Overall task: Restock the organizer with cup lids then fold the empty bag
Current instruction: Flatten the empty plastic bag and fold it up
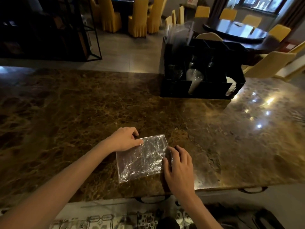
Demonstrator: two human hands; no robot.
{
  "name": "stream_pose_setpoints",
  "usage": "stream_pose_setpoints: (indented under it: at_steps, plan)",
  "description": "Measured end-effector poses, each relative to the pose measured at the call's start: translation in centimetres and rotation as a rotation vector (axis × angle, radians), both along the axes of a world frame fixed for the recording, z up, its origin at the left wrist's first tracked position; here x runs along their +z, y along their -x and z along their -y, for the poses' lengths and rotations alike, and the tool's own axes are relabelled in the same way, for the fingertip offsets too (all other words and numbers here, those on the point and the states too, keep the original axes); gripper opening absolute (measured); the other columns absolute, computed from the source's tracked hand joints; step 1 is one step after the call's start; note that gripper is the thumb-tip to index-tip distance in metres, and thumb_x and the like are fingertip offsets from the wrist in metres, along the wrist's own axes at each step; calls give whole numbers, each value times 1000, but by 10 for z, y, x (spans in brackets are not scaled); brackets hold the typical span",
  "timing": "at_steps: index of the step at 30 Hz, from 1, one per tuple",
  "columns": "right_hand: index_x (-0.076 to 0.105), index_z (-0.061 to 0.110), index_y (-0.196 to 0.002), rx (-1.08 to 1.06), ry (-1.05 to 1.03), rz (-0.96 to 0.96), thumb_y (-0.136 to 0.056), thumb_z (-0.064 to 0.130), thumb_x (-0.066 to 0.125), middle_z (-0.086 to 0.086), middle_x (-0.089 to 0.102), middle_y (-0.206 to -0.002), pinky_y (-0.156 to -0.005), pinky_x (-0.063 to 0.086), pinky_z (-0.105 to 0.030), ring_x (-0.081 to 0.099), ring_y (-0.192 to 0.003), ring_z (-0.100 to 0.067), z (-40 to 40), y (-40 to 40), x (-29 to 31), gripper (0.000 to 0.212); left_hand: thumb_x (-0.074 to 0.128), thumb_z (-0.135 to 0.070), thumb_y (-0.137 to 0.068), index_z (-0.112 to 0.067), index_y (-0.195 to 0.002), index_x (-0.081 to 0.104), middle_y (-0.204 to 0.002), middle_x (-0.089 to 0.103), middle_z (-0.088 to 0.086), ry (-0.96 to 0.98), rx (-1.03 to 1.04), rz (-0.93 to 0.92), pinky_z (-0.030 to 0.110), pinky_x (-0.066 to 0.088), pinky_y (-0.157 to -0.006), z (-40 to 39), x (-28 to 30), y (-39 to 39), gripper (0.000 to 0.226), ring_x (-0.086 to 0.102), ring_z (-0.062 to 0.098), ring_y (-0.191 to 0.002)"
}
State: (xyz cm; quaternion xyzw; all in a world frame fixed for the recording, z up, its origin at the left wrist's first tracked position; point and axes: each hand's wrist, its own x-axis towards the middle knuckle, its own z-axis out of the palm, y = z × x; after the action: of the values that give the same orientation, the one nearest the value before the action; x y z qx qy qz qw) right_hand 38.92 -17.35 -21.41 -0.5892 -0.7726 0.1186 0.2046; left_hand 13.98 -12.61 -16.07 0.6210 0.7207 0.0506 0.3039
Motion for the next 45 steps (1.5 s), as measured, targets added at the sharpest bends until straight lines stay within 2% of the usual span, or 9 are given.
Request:
stream_pose_setpoints:
  at_steps: [11,14,17,19,21,24,27,32,45]
  plan:
    - [53,14,-141,-32,-8,-174,-100,30,63,-2,55,-140,-110,45,-42,45,-133,-20,4,-1,4,45,76,-44,-84,-28,-89,75,-86,72,-7,64,20,435,19,49,-61,17,16,6,17,65,3,-73]
    - [38,22,-151,-93,124,-416,-97,48,60,12,44,-142,-109,41,-30,40,-132,-5,11,-4,11,64,76,-41,-85,-33,-84,75,-78,69,-11,-21,78,566,17,47,-65,29,16,4,8,61,-3,-67]
    - [25,38,-152,-188,361,-850,-90,51,70,13,53,-142,-100,52,-25,58,-123,0,20,-2,22,77,76,-43,-83,-32,-87,77,-80,71,-5,-113,155,713,20,48,-72,42,16,-1,12,62,1,-73]
    - [26,40,-150,-232,493,-1117,-88,41,75,6,62,-132,-86,58,-18,67,-111,0,25,3,29,79,76,-42,-83,-28,-90,77,-88,72,7,-138,228,823,28,51,-80,48,18,-5,16,63,12,-81]
    - [41,29,-145,-278,624,-1267,-89,33,77,-1,73,-122,-87,61,-28,72,-107,-9,28,5,34,67,77,-38,-84,-23,-94,77,-99,72,15,-125,283,959,37,52,-88,53,20,-12,18,65,21,-89]
    - [69,21,-122,-290,701,-1235,-90,30,77,-6,79,-110,-97,57,-49,74,-105,-24,36,2,40,34,76,-34,-83,-18,-96,76,-85,71,5,-158,372,1085,20,54,-77,57,17,-26,20,65,8,-79]
    - [79,22,-99,-329,642,-1213,-88,29,78,-5,79,-100,-92,57,-47,73,-93,-23,44,-8,44,13,76,-32,-83,-21,-92,76,-78,69,-8,-146,420,1143,14,51,-67,60,12,-41,15,63,-1,-69]
    - [78,17,-94,-377,570,-1252,-90,26,76,-3,66,-80,-58,49,-23,52,-63,-12,48,-35,47,10,75,-27,-83,-22,-102,76,-101,77,1,-58,353,1166,22,55,-81,68,6,-61,20,72,14,-96]
    - [79,15,-98,-544,508,-1352,-84,33,78,0,73,-82,-56,50,-19,61,-66,-6,75,-154,23,23,79,-24,-78,-19,-97,77,-99,79,7,33,214,963,36,59,-88,77,5,-169,20,74,22,-97]
